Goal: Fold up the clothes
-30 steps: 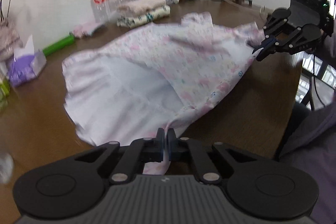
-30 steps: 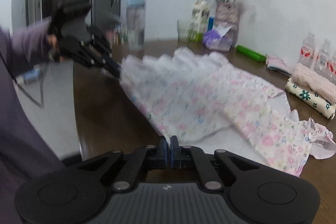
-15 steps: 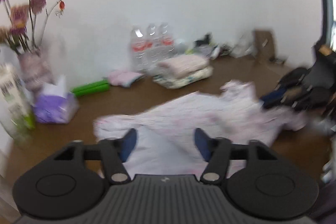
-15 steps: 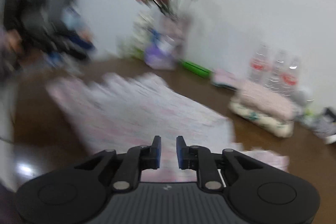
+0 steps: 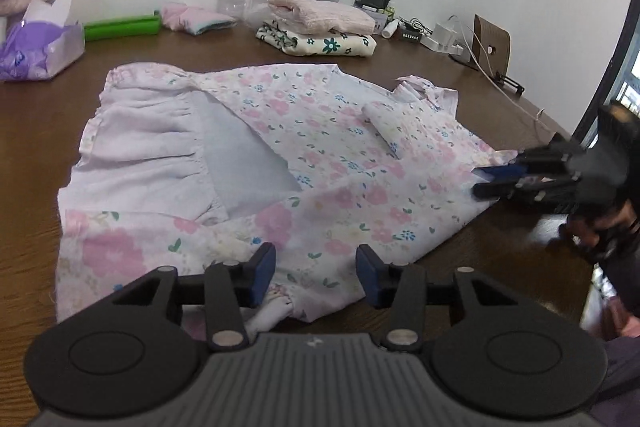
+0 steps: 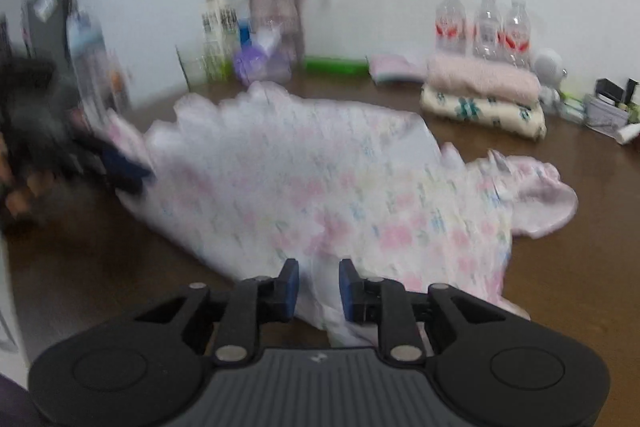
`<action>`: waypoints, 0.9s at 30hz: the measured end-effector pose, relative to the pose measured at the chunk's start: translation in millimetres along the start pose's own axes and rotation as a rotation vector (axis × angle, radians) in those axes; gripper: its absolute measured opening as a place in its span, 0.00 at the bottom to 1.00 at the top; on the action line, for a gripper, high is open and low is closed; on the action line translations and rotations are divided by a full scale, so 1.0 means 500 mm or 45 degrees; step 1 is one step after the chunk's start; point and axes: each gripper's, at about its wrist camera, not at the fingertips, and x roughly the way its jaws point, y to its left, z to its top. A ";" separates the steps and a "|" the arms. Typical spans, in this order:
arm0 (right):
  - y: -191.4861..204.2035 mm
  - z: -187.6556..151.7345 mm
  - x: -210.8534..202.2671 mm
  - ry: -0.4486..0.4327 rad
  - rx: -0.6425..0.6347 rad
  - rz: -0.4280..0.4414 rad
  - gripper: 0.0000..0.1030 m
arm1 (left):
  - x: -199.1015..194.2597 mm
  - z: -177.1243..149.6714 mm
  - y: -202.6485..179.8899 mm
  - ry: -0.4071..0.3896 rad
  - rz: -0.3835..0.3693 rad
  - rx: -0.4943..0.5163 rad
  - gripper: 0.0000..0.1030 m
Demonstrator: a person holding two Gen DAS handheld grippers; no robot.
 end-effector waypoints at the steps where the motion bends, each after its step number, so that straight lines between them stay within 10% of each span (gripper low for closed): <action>1: -0.003 0.015 -0.017 -0.001 -0.008 0.008 0.18 | -0.022 0.020 -0.003 -0.024 0.007 0.008 0.46; 5: -0.034 0.112 -0.052 -0.059 -0.103 -0.029 0.36 | -0.101 0.131 0.001 -0.195 0.113 0.089 0.80; 9: -0.076 0.177 -0.010 0.022 -0.049 -0.029 0.39 | -0.054 0.216 0.030 -0.068 0.141 0.097 0.81; 14: -0.067 0.137 0.054 0.150 -0.019 0.165 0.41 | 0.035 0.137 0.053 0.147 -0.004 0.142 0.81; 22: -0.051 0.086 0.098 0.178 0.063 0.210 0.34 | 0.037 0.104 0.070 0.204 -0.093 0.113 0.65; 24: -0.048 0.084 0.105 0.176 0.067 0.214 0.22 | 0.055 0.101 0.064 0.246 -0.056 0.134 0.15; 25: -0.046 0.084 0.104 0.169 0.065 0.202 0.06 | 0.063 0.098 0.061 0.266 -0.039 0.137 0.08; 27: -0.042 0.084 0.103 0.155 0.061 0.177 0.03 | 0.068 0.093 0.052 0.286 -0.017 0.128 0.06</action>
